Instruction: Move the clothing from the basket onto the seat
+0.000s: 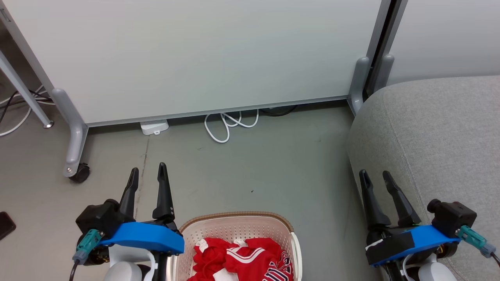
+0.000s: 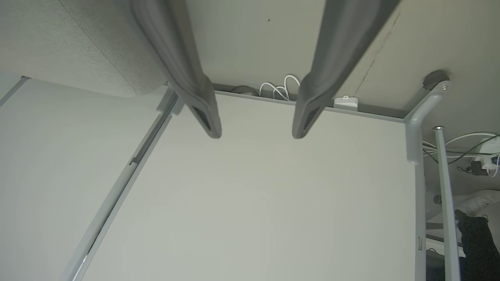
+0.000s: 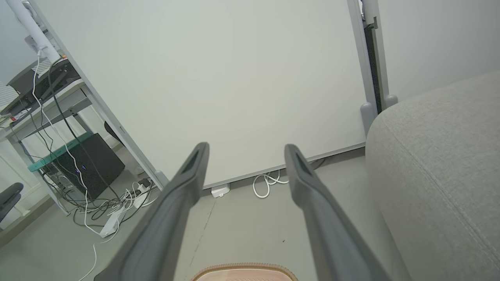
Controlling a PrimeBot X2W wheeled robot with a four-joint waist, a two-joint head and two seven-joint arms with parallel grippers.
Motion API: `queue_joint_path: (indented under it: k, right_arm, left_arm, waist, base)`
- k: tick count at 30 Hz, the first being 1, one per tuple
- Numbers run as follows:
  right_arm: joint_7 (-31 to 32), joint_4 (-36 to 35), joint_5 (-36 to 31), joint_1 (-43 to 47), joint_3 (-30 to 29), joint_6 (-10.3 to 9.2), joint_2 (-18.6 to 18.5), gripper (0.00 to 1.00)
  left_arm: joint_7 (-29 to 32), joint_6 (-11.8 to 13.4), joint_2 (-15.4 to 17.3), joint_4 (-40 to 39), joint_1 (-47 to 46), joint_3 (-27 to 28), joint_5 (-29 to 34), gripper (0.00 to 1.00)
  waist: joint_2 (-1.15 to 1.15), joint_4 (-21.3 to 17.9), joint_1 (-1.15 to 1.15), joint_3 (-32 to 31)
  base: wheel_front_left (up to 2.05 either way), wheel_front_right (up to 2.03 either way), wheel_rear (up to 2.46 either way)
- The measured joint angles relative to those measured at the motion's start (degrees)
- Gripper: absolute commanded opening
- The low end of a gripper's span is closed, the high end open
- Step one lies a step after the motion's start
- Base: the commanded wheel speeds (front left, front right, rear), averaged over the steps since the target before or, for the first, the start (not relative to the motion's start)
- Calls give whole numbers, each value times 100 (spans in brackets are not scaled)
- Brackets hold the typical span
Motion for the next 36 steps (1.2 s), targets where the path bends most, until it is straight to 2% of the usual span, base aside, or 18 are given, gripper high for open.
queue_joint_path:
  k: [36]
  right_arm:
    - [-430, 30, -1770, -109, 285, 2, -11, 100]
  left_arm:
    - [-420, 113, 2, -11, -85, -309, 1734, 100]
  waist:
    - [0, 66, 0, 34]
  base:
    - [0, 0, 0]
